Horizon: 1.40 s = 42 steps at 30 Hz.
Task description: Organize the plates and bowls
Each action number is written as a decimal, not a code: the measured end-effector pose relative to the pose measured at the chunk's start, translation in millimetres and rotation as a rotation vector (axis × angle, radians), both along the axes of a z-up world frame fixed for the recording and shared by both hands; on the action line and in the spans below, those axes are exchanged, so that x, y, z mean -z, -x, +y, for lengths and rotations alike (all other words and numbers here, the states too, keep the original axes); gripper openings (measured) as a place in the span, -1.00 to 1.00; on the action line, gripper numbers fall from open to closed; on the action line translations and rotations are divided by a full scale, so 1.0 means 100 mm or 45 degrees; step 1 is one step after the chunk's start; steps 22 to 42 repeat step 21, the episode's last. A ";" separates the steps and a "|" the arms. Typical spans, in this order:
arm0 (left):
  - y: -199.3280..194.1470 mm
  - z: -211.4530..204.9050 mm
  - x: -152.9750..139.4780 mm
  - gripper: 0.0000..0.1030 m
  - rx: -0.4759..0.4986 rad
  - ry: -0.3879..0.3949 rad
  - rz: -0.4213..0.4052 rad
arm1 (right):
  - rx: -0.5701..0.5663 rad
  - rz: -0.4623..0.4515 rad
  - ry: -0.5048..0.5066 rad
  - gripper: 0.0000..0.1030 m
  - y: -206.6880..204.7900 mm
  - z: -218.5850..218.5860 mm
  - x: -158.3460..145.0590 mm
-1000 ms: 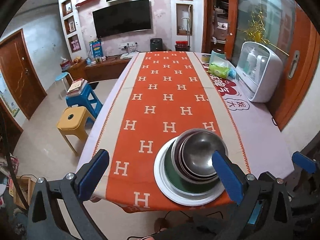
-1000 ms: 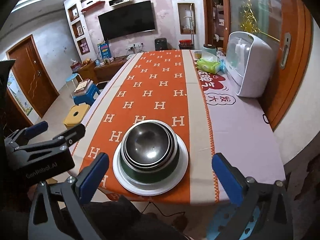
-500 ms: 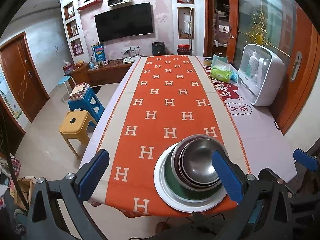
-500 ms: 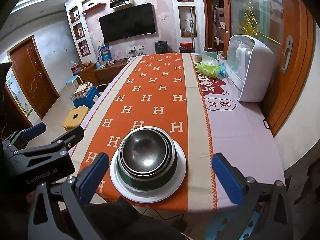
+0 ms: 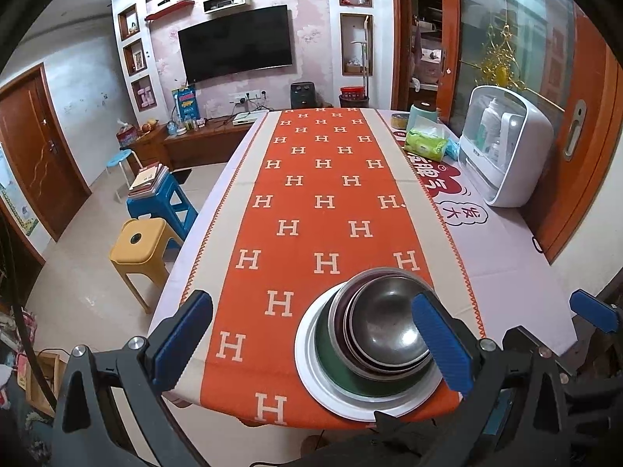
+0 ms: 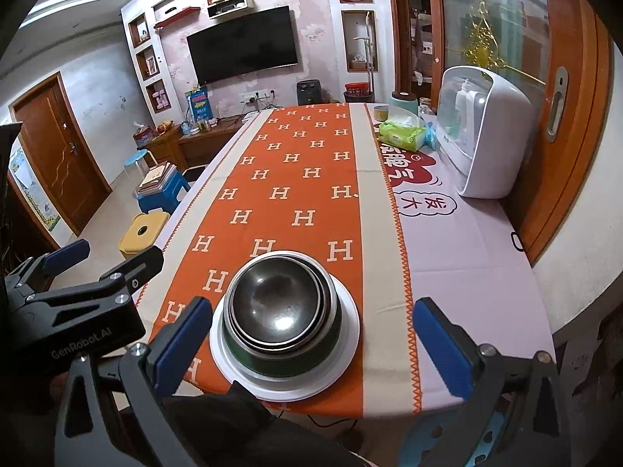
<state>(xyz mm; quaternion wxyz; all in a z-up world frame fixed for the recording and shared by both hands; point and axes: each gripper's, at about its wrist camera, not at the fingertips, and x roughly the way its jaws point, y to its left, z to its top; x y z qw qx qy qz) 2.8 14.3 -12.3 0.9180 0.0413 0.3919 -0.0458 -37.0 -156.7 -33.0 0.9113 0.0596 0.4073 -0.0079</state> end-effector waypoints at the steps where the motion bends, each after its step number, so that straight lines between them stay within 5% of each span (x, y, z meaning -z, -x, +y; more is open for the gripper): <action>1: 0.01 0.00 0.00 0.98 -0.002 -0.002 0.000 | 0.001 0.002 0.000 1.00 -0.01 0.00 0.00; 42: -0.22 -0.10 0.12 0.98 0.024 0.024 0.023 | 0.034 0.029 0.017 1.00 -0.14 -0.02 0.05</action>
